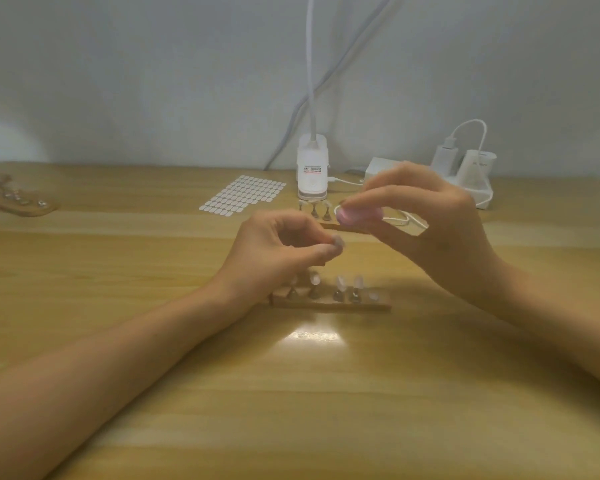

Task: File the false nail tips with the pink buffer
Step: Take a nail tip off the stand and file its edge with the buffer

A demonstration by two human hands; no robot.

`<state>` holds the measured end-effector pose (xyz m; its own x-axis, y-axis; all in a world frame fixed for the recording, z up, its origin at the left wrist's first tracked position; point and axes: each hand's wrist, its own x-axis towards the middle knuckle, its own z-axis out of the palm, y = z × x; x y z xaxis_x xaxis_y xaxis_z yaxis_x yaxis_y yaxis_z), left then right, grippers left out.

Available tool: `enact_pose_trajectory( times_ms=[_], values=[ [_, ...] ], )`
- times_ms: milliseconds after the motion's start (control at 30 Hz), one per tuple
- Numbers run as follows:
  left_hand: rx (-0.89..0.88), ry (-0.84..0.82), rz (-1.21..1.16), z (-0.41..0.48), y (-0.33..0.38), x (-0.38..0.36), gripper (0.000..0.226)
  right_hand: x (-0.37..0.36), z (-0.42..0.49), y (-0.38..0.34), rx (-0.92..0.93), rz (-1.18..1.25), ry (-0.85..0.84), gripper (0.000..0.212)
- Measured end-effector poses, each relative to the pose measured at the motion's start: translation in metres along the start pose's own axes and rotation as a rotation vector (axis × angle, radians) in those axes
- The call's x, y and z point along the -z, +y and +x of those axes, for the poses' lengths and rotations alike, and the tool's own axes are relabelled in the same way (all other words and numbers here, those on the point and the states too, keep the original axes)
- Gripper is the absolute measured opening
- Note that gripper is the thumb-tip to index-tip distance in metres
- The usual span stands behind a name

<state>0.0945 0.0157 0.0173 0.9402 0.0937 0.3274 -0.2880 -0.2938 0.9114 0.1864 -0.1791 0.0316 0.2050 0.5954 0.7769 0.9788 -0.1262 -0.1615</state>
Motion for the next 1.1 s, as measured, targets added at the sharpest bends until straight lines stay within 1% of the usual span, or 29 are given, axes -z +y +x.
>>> enact_pose_trajectory(
  times_ms=[67,100,200,233,333,367,467,500,567,600,633,733,767,833,867,900,967,1000,1033,1100],
  values=[
    [-0.013,0.0,-0.008,0.001,0.0,0.001,0.015,-0.007,-0.003,-0.006,0.094,0.005,-0.077,0.013],
    [-0.013,0.001,-0.012,0.001,0.0,0.0,0.015,-0.008,-0.003,-0.005,0.088,-0.007,-0.093,0.014],
    [-0.006,0.008,-0.016,0.0,0.001,0.0,0.013,0.001,0.001,0.002,-0.033,-0.036,-0.004,0.014],
    [-0.007,-0.007,-0.019,0.0,0.002,0.0,0.014,0.002,0.001,0.001,-0.035,-0.018,0.006,0.014],
    [-0.016,-0.003,-0.04,0.001,0.001,0.001,0.019,-0.008,-0.002,-0.008,0.092,0.008,-0.091,0.011],
    [-0.015,-0.003,-0.037,0.002,0.001,0.001,0.019,-0.009,-0.002,-0.006,0.07,-0.01,-0.093,0.011],
    [-0.023,-0.019,-0.013,0.001,0.001,0.0,0.019,0.003,0.003,0.003,-0.07,-0.035,0.001,0.013],
    [-0.032,-0.029,-0.006,0.0,0.002,0.0,0.019,0.003,0.001,0.001,-0.062,-0.008,0.008,0.014],
    [-0.052,-0.023,-0.015,0.001,0.002,0.001,0.022,-0.005,-0.001,-0.008,0.046,0.033,-0.054,0.013],
    [-0.059,-0.029,-0.017,0.002,0.001,0.001,0.023,-0.009,-0.001,-0.01,0.072,0.031,-0.081,0.013],
    [-0.06,-0.033,-0.02,0.002,0.001,0.001,0.022,-0.009,-0.001,-0.008,0.051,0.017,-0.078,0.014],
    [-0.042,-0.025,-0.054,0.001,0.002,0.001,0.018,0.002,0.002,0.001,-0.075,0.009,0.022,0.016],
    [-0.04,-0.029,-0.061,0.001,0.002,0.0,0.018,0.002,0.0,-0.001,-0.065,0.033,0.029,0.017],
    [-0.048,-0.022,-0.073,0.002,0.002,0.001,0.024,-0.007,-0.003,-0.008,0.026,0.065,-0.045,0.016],
    [-0.051,-0.025,-0.078,0.002,0.001,0.002,0.027,-0.01,-0.003,-0.008,0.04,0.057,-0.079,0.015],
    [-0.053,-0.031,-0.079,0.003,0.001,0.002,0.027,-0.011,-0.003,-0.005,0.014,0.041,-0.082,0.015],
    [-0.058,-0.038,-0.076,0.002,0.001,0.002,0.026,-0.004,0.0,0.002,-0.081,0.027,-0.026,0.013],
    [-0.064,-0.045,-0.076,0.001,0.001,0.001,0.027,-0.001,0.0,0.002,-0.098,0.047,-0.005,0.013],
    [-0.069,-0.047,-0.084,0.001,0.002,0.0,0.028,-0.002,-0.001,0.0,-0.076,0.074,-0.006,0.012],
    [-0.074,-0.047,-0.114,0.002,0.002,0.001,0.024,-0.009,-0.002,-0.007,0.025,0.098,-0.074,0.013]
  ],
)
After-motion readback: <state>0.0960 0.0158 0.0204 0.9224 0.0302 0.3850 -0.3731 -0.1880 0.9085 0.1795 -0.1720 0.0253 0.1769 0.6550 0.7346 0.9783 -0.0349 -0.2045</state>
